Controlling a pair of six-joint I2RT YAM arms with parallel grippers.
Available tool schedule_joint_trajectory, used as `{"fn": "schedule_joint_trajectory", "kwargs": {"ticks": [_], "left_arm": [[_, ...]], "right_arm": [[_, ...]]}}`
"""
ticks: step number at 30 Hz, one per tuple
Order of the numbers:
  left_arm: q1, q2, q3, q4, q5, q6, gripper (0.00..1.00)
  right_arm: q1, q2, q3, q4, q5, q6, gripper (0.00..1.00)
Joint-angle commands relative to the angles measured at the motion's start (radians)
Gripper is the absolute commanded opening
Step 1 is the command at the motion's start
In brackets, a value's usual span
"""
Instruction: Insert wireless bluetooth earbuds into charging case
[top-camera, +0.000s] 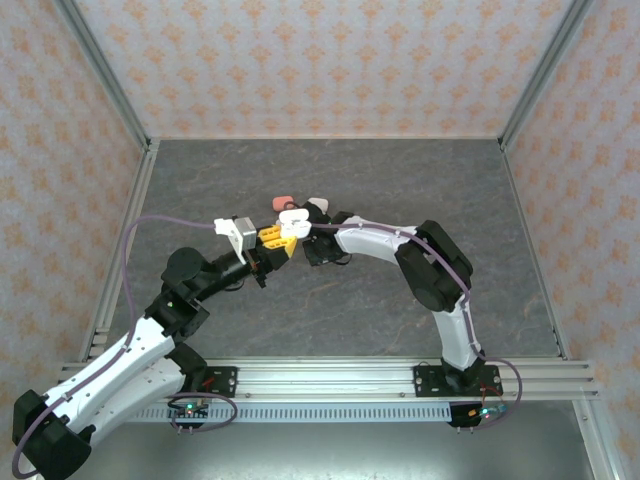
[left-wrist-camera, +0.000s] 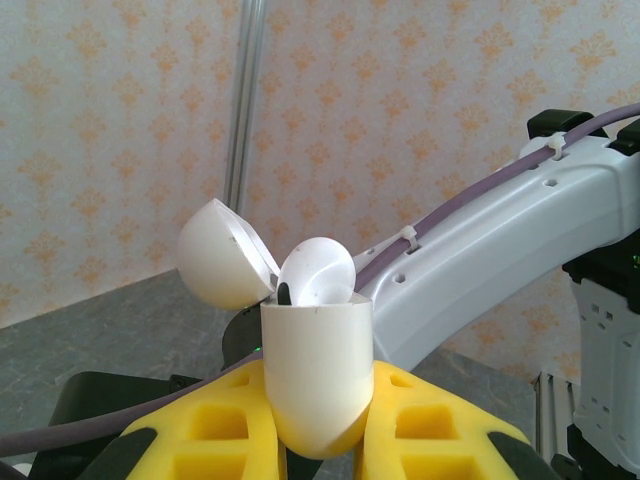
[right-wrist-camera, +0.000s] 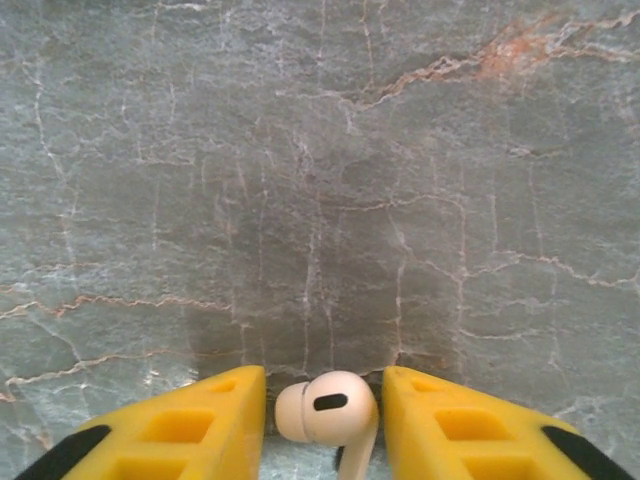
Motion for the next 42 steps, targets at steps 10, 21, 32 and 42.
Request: {"fn": "schedule_joint_trajectory", "kwargs": {"ticks": [10,21,32,42], "left_arm": [[-0.007,-0.017,0.007,-0.004,-0.026,0.029,0.00],[-0.007,-0.015,-0.016,0.064,-0.059,-0.009,0.00],[-0.006,0.023,-0.042,0.168,-0.125,-0.064,0.00],[-0.007,0.067,-0.027,0.203,-0.117,-0.080,0.00]], "right_arm": [[-0.016,-0.038,-0.025,-0.006,-0.010,0.002,0.24],[-0.060,-0.379,-0.259,0.202,-0.006,0.064,0.24],[-0.066,-0.826,-0.442,0.461,-0.081,0.048,0.24],[-0.052,-1.001,-0.458,0.644,-0.255,0.042,0.24]]}}
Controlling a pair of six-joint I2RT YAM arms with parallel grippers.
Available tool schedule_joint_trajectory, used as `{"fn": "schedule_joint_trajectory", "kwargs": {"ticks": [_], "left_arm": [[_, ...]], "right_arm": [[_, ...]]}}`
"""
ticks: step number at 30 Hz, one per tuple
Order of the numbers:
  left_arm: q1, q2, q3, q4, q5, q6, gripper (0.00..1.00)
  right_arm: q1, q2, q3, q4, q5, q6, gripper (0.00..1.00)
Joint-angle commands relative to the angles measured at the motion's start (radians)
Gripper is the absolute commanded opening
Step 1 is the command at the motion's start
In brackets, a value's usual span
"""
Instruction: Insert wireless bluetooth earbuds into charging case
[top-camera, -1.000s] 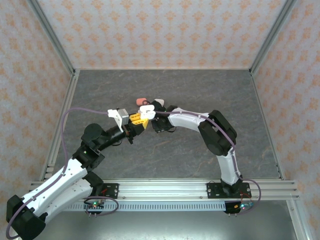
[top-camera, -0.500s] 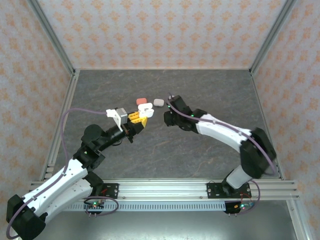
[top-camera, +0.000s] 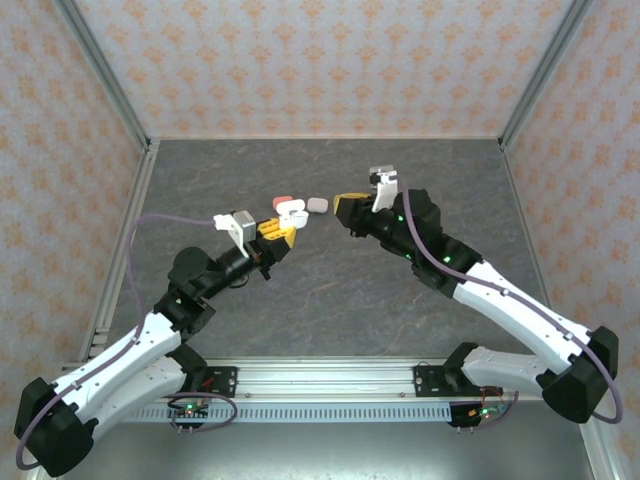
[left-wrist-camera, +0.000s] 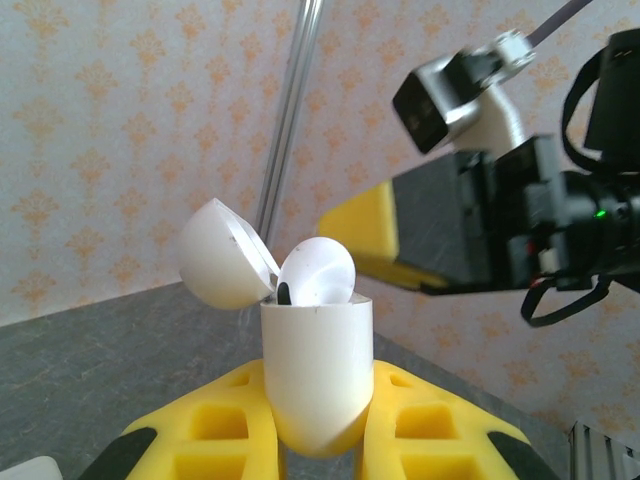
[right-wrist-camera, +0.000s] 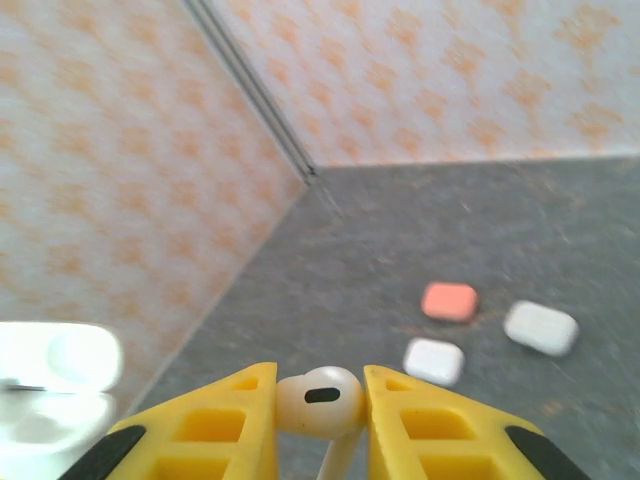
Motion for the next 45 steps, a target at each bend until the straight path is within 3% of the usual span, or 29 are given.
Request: {"fn": "schedule_joint_trajectory", "kwargs": {"ticks": [1,7,14,45], "left_arm": [[-0.007,0.000,0.005,0.072,-0.017,-0.015,0.00],[-0.007,0.006,0.004,0.067,-0.023,-0.010,0.00],[-0.007,0.013,0.006,0.071,-0.017,-0.012,0.00],[-0.006,0.005,0.009,0.074,0.007,-0.016,0.00]], "right_arm": [[0.020,-0.040,-0.016,0.122,-0.085,-0.009,0.24],[0.087,-0.094,-0.021,0.191,-0.066,-0.045,0.24],[0.141,-0.015,0.003,0.225,-0.038,-0.054,0.24],[0.146,0.122,0.061,0.225,-0.033,-0.074,0.24]]}}
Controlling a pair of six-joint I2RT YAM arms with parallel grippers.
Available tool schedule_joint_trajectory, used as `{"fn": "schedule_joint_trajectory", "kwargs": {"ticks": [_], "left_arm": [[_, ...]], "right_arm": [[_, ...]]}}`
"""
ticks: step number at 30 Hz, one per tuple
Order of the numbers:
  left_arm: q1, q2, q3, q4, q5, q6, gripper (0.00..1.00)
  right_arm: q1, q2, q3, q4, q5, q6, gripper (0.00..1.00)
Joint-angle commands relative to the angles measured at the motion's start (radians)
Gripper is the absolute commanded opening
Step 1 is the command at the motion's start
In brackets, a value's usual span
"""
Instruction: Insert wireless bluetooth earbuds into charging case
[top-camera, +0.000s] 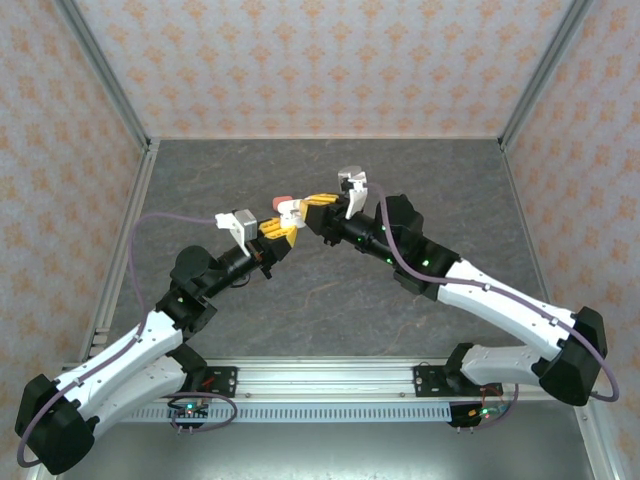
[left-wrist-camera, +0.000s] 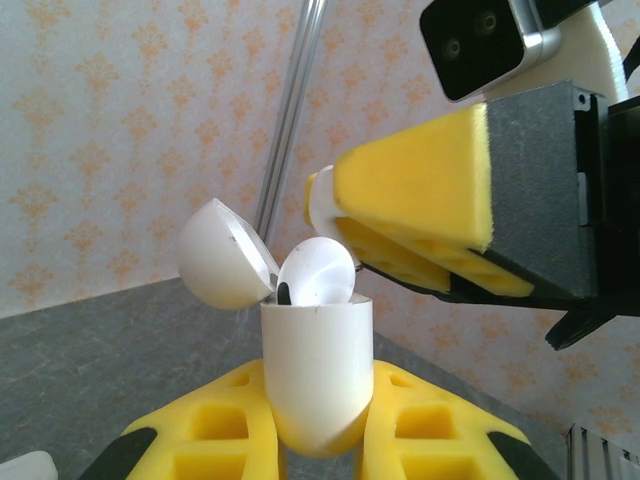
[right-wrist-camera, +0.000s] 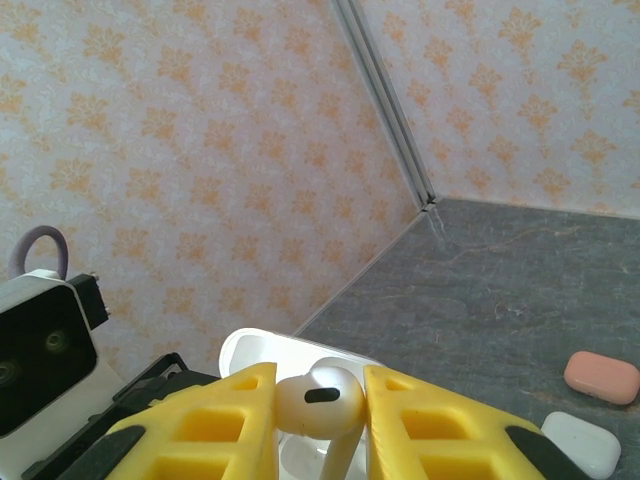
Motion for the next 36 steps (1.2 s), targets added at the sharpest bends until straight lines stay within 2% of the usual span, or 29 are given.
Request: {"fn": "schedule_joint_trajectory", "kwargs": {"ticks": [1,14,25,32,36], "left_arm": [[-0.007,-0.010,0.009,0.065,0.009,-0.002,0.00],[-0.006,-0.024,0.004,0.065,-0.008,0.000,0.00],[-0.006,-0.020,0.004,0.071,0.010,0.001,0.00],[-0.007,-0.015,0.001,0.070,0.012,0.005,0.00],[-0.007,-0.008,0.000,0.077,0.015,0.005,0.00]], "right_arm": [[0.006,0.018,0.036,0.024,0.012,-0.021,0.24],[0.006,-0.003,0.019,-0.053,0.007,0.002,0.24],[0.006,0.008,0.060,-0.138,-0.046,0.036,0.27],[0.006,0.023,0.091,-0.163,-0.052,0.040,0.30],[0.006,0.029,0.109,-0.181,-0.052,0.041,0.35]]}}
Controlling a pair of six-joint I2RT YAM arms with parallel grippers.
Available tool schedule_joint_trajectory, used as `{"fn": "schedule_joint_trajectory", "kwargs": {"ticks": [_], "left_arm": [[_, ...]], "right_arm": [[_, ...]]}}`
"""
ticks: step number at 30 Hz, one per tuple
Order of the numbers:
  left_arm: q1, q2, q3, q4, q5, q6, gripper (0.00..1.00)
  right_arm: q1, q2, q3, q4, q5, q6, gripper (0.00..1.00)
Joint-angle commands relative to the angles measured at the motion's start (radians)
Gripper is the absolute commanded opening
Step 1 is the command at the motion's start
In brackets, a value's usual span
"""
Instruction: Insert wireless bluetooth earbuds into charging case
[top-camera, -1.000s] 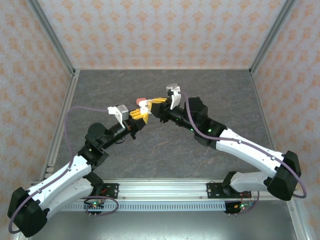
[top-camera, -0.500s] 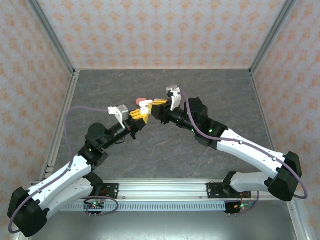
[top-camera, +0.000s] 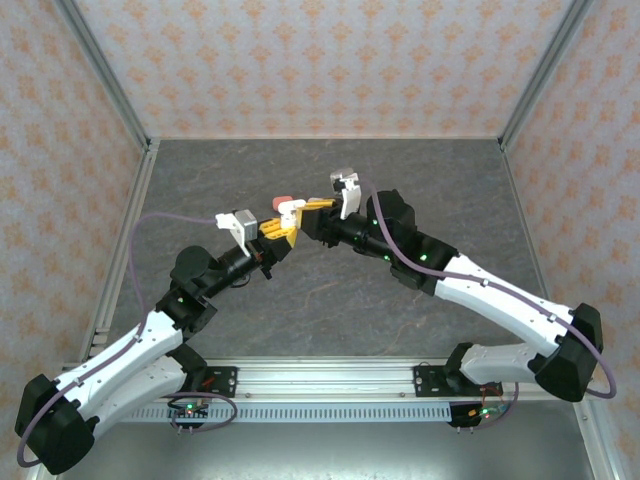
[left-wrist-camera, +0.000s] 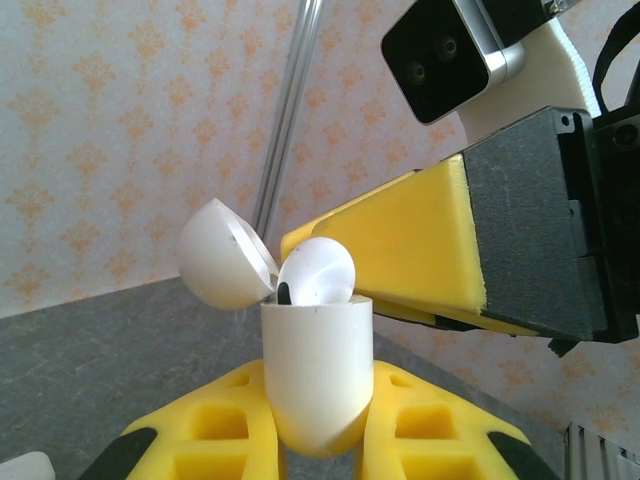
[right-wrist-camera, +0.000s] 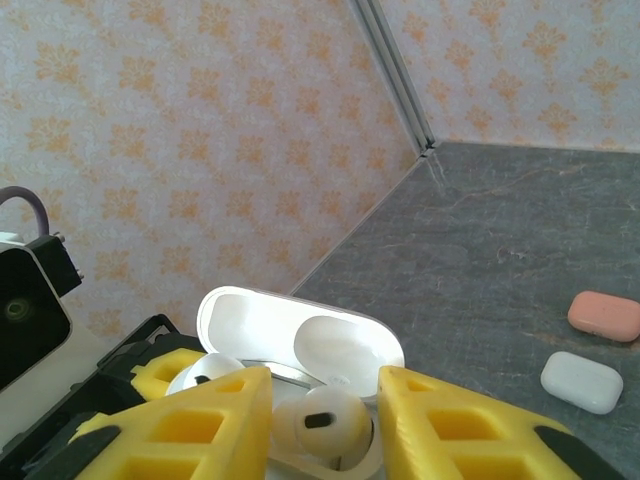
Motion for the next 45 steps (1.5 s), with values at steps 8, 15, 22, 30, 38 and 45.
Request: {"fn": "schedule_joint_trajectory", "kwargs": {"ticks": [8,15,22,30,38,45], "left_arm": [[-0.006,-0.006,-0.002,0.080,0.014,0.002,0.00],[-0.006,-0.005,-0.002,0.081,0.016,0.002,0.00],[-0.007,-0.013,-0.002,0.085,0.027,0.002,0.00],[-0.007,-0.014,0.000,0.094,0.041,0.000,0.00],[-0.007,0.012,0.022,0.089,0.082,-0.004,0.00],[-0.007,0.023,0.027,0.086,0.087,-0.004,0.00]], "right_arm": [[0.004,0.005,0.086,-0.060,-0.009,-0.005,0.46],[-0.003,0.004,0.139,-0.108,-0.010,-0.023,0.57],[-0.066,-0.028,0.142,-0.160,-0.064,-0.022,0.74],[-0.144,-0.027,0.095,-0.176,-0.380,-0.023,0.99],[-0.144,0.012,0.098,-0.059,-0.541,0.025,0.99],[-0.143,0.033,0.118,-0.032,-0.572,0.037,0.99]]}}
